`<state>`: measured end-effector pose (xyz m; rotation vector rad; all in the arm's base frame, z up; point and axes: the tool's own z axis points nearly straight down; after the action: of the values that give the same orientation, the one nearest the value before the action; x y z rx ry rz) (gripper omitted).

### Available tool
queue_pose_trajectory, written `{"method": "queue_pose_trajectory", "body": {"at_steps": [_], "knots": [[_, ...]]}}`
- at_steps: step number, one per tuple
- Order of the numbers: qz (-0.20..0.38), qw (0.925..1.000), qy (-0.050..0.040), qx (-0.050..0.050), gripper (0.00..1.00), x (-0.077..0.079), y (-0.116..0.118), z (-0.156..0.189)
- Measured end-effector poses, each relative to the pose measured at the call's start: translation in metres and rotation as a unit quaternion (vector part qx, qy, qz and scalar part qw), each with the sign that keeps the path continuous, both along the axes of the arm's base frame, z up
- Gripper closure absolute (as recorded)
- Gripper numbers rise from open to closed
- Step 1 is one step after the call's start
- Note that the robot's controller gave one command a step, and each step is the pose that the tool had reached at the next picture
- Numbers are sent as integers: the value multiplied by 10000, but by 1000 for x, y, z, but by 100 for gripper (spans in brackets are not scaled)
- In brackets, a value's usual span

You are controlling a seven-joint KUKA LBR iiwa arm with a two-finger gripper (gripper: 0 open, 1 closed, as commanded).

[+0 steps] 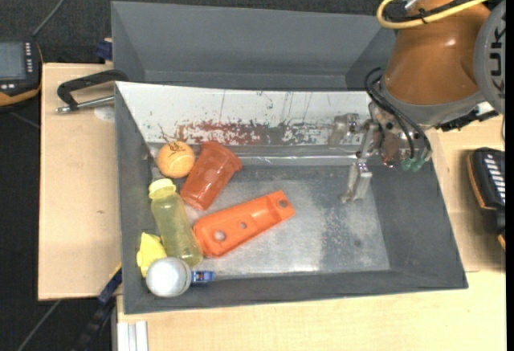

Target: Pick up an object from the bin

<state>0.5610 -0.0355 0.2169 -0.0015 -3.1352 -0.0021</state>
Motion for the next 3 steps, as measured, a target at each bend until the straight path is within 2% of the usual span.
{"method": "queue_pose_trajectory", "body": {"at_steps": [1,2,3], "knots": [[4,10000,-43,-3,0,1,0,5],[169,9998,-51,-5,0,-11,48,-37],[435,9990,-65,15,0,10,79,-71]]}}
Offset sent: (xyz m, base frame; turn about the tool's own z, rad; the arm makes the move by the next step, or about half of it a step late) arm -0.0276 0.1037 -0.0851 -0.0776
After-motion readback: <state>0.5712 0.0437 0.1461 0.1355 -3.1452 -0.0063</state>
